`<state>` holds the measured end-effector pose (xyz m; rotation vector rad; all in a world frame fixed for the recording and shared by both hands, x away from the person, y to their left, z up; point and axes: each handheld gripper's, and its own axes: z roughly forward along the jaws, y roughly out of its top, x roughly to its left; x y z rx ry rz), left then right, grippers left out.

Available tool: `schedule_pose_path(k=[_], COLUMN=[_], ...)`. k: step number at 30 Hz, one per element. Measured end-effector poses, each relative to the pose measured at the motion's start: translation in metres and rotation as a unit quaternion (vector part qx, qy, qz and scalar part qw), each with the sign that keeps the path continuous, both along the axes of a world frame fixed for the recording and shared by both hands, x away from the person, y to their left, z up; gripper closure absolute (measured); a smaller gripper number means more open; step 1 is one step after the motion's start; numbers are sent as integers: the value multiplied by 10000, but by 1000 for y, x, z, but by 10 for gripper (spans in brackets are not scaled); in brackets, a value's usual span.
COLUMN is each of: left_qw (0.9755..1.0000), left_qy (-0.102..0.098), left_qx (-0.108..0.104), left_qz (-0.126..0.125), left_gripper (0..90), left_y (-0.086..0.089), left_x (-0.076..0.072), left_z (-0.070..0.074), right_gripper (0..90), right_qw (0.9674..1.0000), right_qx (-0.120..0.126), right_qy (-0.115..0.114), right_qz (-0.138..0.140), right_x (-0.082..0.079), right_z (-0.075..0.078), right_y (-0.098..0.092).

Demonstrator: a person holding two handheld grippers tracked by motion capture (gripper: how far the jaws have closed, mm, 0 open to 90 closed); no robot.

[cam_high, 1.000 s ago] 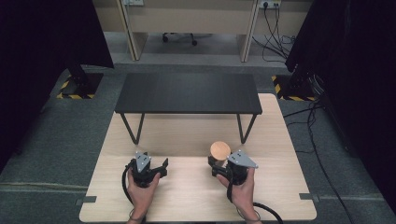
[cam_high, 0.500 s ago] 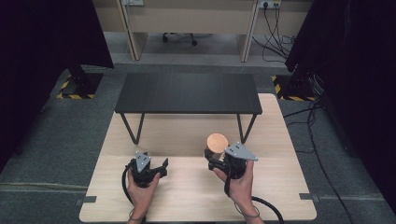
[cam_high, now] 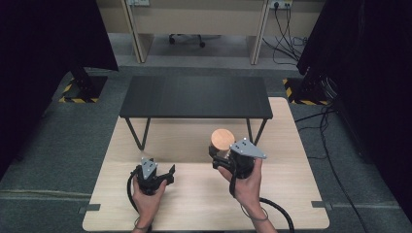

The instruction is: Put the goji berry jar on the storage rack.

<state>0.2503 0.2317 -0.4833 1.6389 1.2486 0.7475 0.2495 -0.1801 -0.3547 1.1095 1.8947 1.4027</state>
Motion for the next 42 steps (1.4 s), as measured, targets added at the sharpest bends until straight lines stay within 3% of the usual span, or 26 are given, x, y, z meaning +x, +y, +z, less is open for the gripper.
schedule_pose_path(k=[6, 12, 25, 30, 42], left_qw=[10000, 10000, 10000, 10000, 10000], left_qy=[-10, -15, -11, -6, -11], left_qx=[11, 16, 0, -2, -18], left_qz=[-3, -3, -14, -18, -32], left_gripper=[86, 87, 87, 87, 87], left_y=[0, 0, 0, 0, 1], left_x=[0, 0, 0, 1, 1], left_z=[0, 0, 0, 0, 0], right_gripper=[261, 261, 261, 261, 261], right_qw=[10000, 9998, 9990, 9987, 9977], right_qx=[9, 3, -27, -74, -296], right_qy=[-8, -180, -407, -408, -50], right_qz=[-7, -98, -185, -308, -604], right_x=[1, 4, 26, 43, 105], right_z=[7, 30, 63, 74, 92], right_y=[2, 7, 19, 26, 50])
